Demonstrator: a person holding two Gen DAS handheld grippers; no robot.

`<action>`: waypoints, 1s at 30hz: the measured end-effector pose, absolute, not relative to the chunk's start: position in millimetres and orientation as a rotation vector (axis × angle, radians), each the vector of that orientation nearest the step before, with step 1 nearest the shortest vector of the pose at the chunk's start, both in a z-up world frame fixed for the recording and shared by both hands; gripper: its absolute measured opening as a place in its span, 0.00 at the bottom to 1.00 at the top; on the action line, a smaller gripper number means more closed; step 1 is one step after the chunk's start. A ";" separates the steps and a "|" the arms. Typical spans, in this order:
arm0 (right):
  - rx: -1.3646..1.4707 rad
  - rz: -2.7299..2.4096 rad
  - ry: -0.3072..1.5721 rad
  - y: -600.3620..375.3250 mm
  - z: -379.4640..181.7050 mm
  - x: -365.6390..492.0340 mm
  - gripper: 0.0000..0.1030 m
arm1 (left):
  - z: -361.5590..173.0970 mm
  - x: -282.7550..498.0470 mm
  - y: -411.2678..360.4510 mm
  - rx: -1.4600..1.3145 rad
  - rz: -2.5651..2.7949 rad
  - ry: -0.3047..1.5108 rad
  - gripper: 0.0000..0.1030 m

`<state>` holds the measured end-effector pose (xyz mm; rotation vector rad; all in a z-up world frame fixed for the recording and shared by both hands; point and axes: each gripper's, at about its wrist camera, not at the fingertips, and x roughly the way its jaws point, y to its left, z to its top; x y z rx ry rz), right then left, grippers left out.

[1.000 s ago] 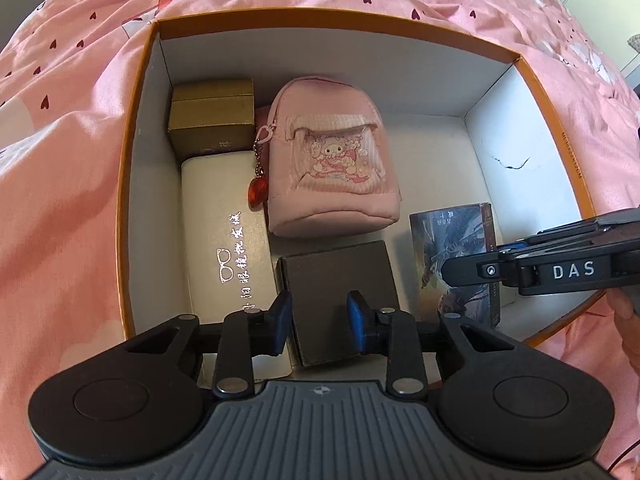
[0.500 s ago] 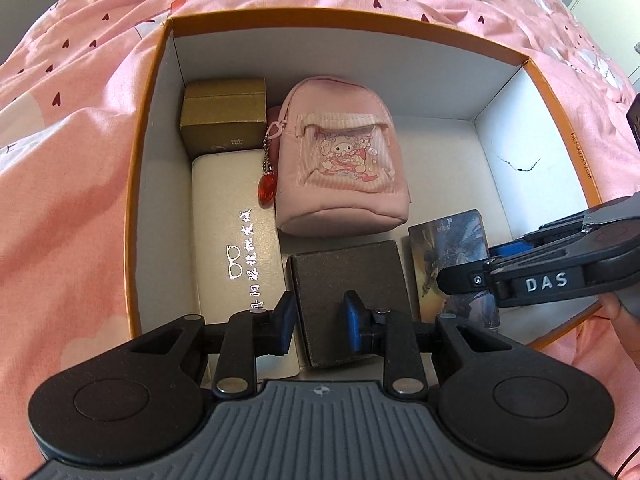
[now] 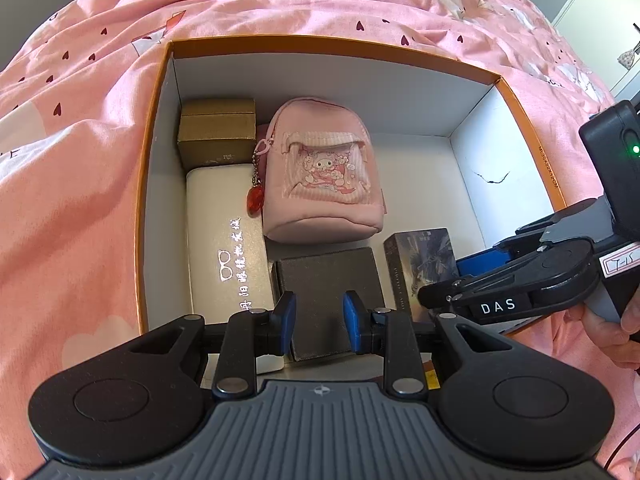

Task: Organize objects
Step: 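Open the left tool on the grey box while the right tool releases the card pack, then grip the brown dog plush with the left tool while the right tool grips the white plush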

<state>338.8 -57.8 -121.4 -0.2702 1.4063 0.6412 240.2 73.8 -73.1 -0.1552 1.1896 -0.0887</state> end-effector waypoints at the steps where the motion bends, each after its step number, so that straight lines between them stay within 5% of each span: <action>1: -0.264 0.647 1.406 -57.6 -121.3 338.7 0.44 | -73.2 239.8 74.4 -0.158 -0.088 1.189 0.30; 9: -0.196 0.686 1.406 -55.7 -121.4 337.8 0.29 | -70.6 235.1 75.4 -0.169 -0.092 1.172 0.30; 17: -0.188 0.687 1.384 -61.9 -114.6 329.2 0.29 | -59.9 221.9 71.3 -0.192 -0.112 1.132 0.30; 30: -0.120 0.680 1.060 -126.7 -10.3 248.8 0.30 | -17.9 153.9 52.4 -0.239 -0.213 1.062 0.31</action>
